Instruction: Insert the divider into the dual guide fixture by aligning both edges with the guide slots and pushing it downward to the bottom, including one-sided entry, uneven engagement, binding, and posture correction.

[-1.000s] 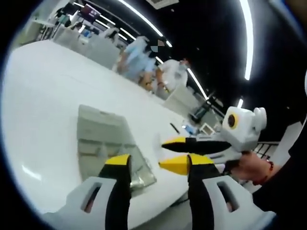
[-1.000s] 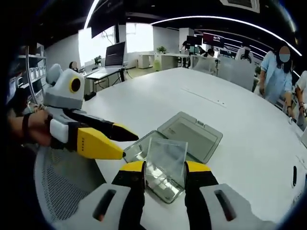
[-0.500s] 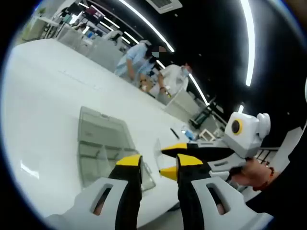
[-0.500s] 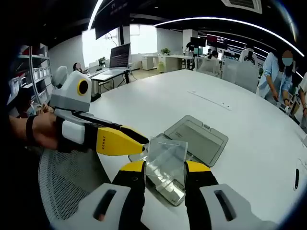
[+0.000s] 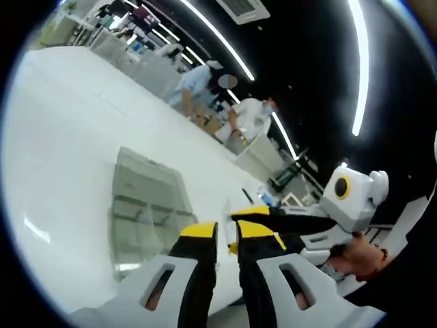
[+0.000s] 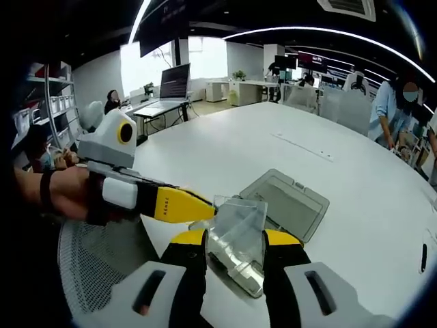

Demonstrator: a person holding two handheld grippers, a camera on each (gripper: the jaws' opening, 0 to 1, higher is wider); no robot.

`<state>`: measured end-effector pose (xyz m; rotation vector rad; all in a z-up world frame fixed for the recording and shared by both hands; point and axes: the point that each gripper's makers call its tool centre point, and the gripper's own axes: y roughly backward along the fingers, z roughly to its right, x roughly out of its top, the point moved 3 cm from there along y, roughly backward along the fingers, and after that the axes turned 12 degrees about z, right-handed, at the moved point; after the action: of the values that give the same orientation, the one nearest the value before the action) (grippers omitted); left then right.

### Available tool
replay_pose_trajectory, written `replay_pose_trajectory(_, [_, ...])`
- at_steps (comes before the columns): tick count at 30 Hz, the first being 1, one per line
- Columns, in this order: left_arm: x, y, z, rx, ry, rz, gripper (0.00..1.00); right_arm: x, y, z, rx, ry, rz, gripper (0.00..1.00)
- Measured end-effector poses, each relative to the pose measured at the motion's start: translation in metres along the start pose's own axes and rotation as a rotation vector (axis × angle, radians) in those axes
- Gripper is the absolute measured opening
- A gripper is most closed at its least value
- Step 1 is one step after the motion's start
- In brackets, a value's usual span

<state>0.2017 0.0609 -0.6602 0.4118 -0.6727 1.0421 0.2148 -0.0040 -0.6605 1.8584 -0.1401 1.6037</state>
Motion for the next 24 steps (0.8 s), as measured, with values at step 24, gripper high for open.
replay_pose_trajectory(24, [0.0066,-0.0008,0.0004,-0.018,-0.083,0.034,0.00,0.0017,-0.0056,-0.0026,0.050,-0.080,0.017,0.28])
